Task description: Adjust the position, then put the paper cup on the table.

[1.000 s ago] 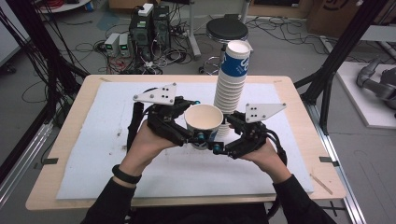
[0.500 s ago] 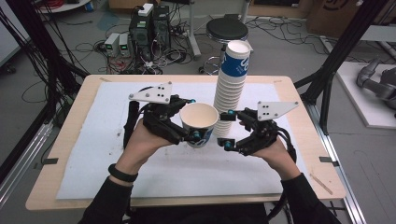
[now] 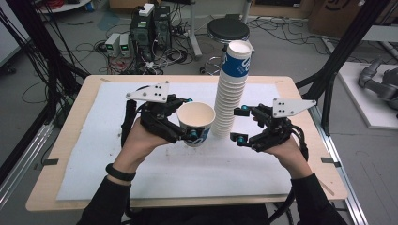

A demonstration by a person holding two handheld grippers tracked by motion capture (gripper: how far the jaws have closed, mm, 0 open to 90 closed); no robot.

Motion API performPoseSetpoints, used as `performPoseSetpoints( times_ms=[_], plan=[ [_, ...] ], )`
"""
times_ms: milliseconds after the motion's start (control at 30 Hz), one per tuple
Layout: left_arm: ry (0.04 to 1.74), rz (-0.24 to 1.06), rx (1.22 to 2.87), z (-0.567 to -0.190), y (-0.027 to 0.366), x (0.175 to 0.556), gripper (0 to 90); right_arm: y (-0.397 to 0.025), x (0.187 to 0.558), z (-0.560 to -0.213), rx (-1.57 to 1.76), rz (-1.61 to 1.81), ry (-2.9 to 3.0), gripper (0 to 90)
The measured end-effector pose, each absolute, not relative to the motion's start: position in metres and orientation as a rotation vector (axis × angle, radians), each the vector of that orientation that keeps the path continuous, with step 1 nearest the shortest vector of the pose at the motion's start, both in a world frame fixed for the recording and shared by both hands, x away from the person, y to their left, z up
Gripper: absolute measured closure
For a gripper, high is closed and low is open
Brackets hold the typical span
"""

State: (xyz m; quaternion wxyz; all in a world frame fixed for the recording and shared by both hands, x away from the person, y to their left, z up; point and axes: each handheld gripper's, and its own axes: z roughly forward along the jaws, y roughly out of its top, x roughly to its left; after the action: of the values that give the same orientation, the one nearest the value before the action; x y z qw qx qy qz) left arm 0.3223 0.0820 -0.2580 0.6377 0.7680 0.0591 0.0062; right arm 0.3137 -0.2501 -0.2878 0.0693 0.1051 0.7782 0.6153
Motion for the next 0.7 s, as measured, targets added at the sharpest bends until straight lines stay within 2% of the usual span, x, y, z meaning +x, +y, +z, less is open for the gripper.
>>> performPoseSetpoints(
  times_ms=[700],
  plan=[
    [0.131, 0.025, 1.766, -0.2571, 0.0785, 0.3197, 22.0, -0.26, 0.3149, -0.2871, 0.349, 1.845, 2.313, 18.7]
  ],
)
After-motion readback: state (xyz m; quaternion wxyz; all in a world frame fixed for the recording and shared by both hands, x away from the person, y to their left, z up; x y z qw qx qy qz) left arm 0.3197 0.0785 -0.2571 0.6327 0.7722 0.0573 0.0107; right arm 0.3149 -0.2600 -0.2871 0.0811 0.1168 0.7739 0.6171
